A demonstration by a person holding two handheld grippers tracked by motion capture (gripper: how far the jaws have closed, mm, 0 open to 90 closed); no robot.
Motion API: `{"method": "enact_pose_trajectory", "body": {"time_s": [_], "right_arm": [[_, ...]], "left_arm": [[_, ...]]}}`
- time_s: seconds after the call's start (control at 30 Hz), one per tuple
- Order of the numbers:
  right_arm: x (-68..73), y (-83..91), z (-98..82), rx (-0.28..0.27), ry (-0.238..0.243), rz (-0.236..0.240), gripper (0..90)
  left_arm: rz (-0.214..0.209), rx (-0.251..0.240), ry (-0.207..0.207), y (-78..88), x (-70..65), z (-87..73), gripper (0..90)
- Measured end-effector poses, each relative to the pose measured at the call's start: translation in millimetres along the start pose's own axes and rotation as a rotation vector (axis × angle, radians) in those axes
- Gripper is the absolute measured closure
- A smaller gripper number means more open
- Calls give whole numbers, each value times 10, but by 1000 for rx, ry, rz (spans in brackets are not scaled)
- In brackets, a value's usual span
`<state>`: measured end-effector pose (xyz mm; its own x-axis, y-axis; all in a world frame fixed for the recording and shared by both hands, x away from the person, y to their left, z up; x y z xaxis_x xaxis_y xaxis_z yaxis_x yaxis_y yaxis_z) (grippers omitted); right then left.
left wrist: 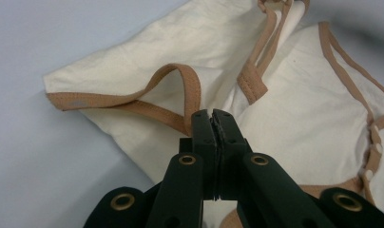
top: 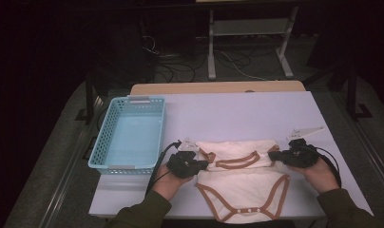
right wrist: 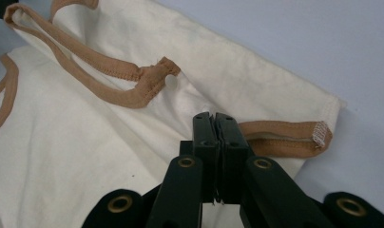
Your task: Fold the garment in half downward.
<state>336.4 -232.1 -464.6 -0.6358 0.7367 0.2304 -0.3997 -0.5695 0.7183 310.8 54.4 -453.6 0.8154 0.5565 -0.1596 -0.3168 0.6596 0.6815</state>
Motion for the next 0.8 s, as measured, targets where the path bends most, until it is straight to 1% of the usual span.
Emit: {"method": "enact_pose_trajectory", "body": {"time_s": [0.03,0.07,0.1,0.13,0.33,0.37,0.47,0.5,0.57,0.63,0.77,0.8], "right_arm": [[10,4,-11,1,-2,0,873],[19,10,-21,2,3,1,873],[29,16,-30,1,2,1,873],[34,22,-36,0,1,1,873],[85,81,-93,1,5,9,873],[92,89,-102,0,8,8,873],[125,114,-132,1,8,13,873],[132,120,-140,1,8,14,873],[153,134,-165,2,13,16,873],[170,144,-187,7,14,20,873],[198,165,-217,6,15,23,873],[216,186,-232,6,16,26,872]], "left_arm": [[0,0,0,0,0,0,882],[-5,-7,9,0,-31,-9,883],[-8,2,-1,6,-35,-20,882],[-11,-2,4,5,-54,-26,883],[-28,7,-9,36,-122,-62,882],[-30,1,-2,37,-139,-63,882],[-38,4,-9,53,-170,-79,882],[-41,-6,1,53,-191,-79,882],[-45,-1,-6,67,-209,-93,883],[-49,-12,6,71,-237,-95,882],[-54,-15,5,93,-276,-111,882],[-61,-8,-4,110,-292,-129,883]]}}
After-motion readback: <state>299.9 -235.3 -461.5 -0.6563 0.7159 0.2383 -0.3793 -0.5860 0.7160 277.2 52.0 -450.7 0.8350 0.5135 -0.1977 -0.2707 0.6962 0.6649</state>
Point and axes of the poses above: each handheld gripper's, and its own axes: y roughly backward along the jaws, z roughly out of its top, x roughly to its left, the point moved 7 cm from there along -y, roughly forward along the jaws, and after that the axes turned 3 degrees about -y, right-handed, at the moved point
